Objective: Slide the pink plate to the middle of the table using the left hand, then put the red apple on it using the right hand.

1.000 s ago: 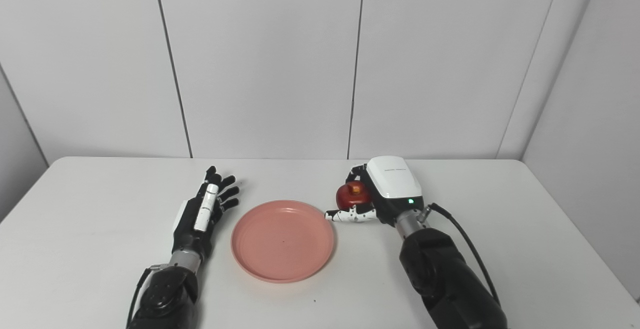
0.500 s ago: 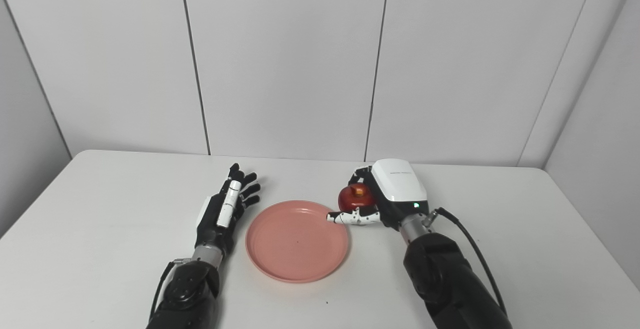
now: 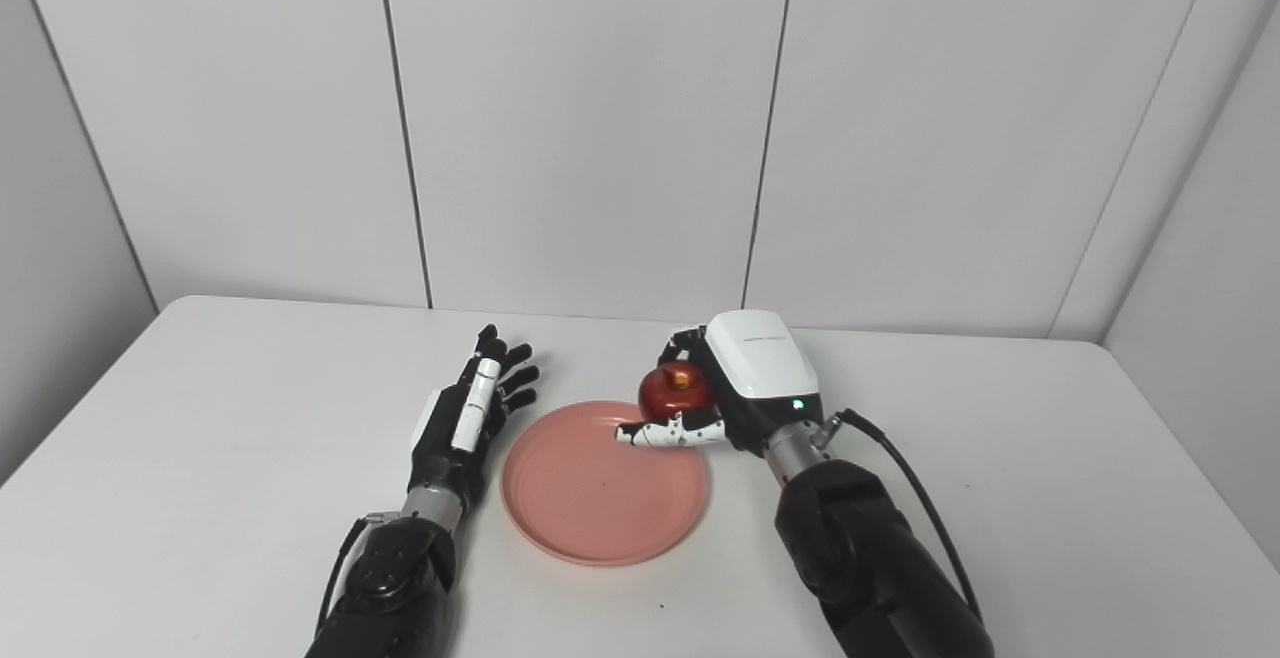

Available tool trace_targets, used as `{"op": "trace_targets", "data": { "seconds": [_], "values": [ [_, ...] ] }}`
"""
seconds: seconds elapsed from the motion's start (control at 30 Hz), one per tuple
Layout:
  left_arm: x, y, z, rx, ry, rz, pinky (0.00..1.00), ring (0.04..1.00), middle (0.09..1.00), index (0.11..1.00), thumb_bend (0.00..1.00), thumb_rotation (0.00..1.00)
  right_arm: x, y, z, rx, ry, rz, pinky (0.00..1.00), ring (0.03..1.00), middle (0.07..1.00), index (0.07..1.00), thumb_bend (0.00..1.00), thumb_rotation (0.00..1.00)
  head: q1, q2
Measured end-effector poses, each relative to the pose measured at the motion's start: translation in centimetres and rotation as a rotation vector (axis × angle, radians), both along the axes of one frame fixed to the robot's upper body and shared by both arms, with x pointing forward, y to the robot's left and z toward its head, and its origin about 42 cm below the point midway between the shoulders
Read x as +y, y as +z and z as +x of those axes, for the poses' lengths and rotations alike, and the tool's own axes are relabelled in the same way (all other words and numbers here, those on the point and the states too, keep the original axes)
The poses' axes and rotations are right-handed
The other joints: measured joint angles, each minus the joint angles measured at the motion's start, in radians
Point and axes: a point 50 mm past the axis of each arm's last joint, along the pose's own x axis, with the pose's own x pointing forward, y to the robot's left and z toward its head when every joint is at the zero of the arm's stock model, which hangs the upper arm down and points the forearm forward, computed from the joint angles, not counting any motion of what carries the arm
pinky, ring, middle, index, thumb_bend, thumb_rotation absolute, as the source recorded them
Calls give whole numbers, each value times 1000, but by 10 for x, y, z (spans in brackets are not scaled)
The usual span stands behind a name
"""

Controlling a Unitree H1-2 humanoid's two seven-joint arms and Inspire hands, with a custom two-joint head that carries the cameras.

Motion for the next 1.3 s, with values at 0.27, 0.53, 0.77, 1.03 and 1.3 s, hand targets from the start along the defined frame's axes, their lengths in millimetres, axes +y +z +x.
{"op": "trace_targets", "data": {
  "seconds": [0.27,0.53,0.77,1.03,1.3],
  "values": [
    [0,0,0,0,2,6,799,841,879,1000,729,859,12,6,5,-16,14,-9,135,197,282,386,510,457,3,0],
    [-1,0,0,-2,1,11,825,847,886,1000,716,861,18,-19,9,56,8,-42,140,199,281,388,510,431,5,2],
    [0,0,0,-1,2,11,829,844,885,1000,725,857,25,-28,9,69,30,-52,168,234,319,448,490,449,0,5],
    [-1,0,0,-1,1,10,858,844,887,1000,704,850,37,-40,6,102,61,-62,191,257,336,453,488,471,3,5],
    [-1,0,0,0,1,10,862,847,892,1000,700,862,50,-46,3,105,94,-61,173,235,313,421,488,488,2,5]
  ]
}}
